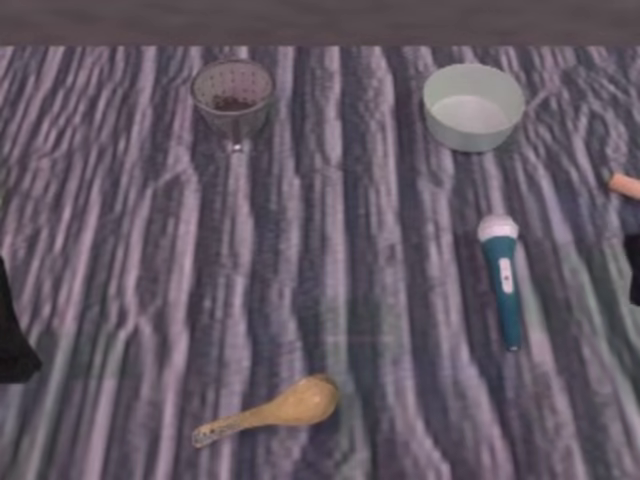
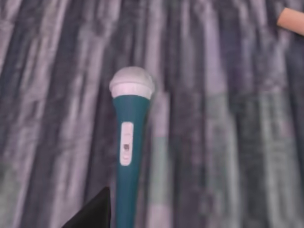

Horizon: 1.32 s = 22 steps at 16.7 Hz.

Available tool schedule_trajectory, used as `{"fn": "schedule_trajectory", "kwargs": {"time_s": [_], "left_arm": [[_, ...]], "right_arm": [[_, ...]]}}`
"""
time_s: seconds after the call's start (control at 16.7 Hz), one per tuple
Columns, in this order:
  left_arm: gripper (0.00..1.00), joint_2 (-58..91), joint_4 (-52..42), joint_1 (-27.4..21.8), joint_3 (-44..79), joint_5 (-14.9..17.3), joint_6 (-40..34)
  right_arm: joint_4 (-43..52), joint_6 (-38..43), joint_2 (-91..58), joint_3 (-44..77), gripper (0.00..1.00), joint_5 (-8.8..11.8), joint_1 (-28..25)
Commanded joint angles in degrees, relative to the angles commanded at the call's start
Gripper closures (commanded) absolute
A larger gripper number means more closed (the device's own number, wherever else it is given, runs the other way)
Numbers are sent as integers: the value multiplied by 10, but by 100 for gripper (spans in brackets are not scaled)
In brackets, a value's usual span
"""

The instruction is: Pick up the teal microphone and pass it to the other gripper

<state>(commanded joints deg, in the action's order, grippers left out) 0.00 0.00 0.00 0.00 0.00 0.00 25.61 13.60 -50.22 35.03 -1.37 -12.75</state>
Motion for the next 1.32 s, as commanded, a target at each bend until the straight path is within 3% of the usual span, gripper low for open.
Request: {"fn": "schedule_trajectory", "kwargs": {"time_s": [0.36,0.6,0.84,1.32], "left_arm": [[0,0,0,0,0,0,0],[0,0,0,0,0,0,0],[0,0,0,0,0,0,0],[0,0,0,0,0,0,0]], "right_arm": [[160,82,-339,208,0,-8,-78],[231,122,-489,316,0,-11,-116],[262,141,-552,371,0,-13,-134],[239,140,-568,362,0,-13,-132]]}}
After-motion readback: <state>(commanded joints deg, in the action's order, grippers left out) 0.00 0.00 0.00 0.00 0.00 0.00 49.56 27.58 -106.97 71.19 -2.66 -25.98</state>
